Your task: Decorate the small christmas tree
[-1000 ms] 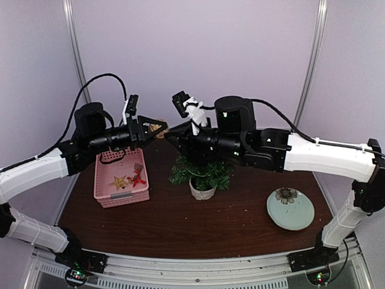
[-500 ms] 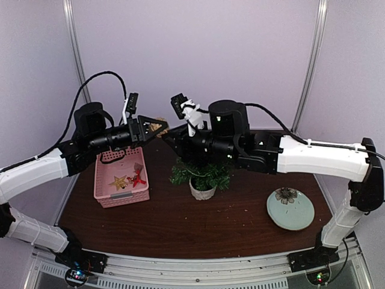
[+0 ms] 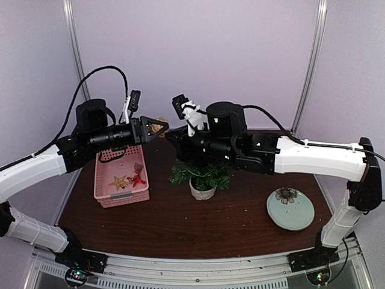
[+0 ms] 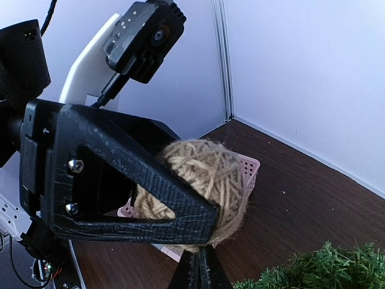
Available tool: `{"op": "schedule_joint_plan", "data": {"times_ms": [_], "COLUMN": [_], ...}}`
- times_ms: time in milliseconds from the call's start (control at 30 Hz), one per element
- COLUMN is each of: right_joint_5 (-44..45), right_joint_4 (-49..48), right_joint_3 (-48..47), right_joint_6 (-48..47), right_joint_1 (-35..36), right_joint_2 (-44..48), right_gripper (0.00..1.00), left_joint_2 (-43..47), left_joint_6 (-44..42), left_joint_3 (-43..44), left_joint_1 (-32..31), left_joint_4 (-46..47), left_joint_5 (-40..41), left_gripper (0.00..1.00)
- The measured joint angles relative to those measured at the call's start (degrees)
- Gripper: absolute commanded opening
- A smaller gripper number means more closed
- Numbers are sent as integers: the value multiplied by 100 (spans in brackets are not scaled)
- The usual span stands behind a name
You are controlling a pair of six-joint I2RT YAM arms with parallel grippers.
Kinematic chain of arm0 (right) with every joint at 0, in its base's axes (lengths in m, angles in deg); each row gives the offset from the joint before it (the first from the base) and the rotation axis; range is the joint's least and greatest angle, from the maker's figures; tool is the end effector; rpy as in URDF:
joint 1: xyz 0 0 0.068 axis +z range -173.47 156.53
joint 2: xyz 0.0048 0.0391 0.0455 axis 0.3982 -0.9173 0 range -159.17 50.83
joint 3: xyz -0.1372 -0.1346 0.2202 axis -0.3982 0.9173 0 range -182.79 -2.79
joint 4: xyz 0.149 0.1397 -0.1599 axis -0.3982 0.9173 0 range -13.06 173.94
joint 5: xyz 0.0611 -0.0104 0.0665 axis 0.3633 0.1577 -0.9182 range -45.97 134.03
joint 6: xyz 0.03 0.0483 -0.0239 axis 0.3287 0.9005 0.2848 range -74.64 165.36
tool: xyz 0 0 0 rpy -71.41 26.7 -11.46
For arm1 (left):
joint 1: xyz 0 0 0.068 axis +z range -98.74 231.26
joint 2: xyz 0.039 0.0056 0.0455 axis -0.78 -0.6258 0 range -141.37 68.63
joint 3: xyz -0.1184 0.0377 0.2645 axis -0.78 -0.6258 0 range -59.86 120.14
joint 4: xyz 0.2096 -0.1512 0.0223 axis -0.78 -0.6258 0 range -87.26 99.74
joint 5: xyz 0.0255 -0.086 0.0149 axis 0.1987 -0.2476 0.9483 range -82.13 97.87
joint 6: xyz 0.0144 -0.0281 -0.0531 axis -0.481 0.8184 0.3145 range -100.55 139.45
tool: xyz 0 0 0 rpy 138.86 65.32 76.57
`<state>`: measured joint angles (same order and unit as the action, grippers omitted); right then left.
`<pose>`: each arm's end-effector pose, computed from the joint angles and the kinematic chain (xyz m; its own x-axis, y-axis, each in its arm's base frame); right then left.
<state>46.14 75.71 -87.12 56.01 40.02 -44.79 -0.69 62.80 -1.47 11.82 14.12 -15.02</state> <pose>0.1873 0.3718 0.3865 -0.2388 -0.0649 -0.9689 -0.8486 0.4991 0.1757 0.2092 -0.1954 0.3787 -0.6707 -0.2672 -0.6919 0.5821 0.3886 -0.7143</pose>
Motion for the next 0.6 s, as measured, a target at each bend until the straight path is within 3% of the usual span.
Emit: {"op": "schedule_joint_plan", "data": {"times_ms": [300,600], "right_joint_5": [0,354], "right_joint_4": [13,103], "right_joint_3": [337,1196], "right_joint_6": [7,-15], "right_joint_1": [-7,-9], "right_joint_2": [83,920], "right_gripper": [0,0], "left_joint_2": [-13,-682], "left_joint_6": [-330,-173], "left_joint_3": [28,195], "left_joint_1": [-144,-295], "left_joint_4": [-527,-476], "left_joint_5": [216,-94], "left_gripper": [28,38]}}
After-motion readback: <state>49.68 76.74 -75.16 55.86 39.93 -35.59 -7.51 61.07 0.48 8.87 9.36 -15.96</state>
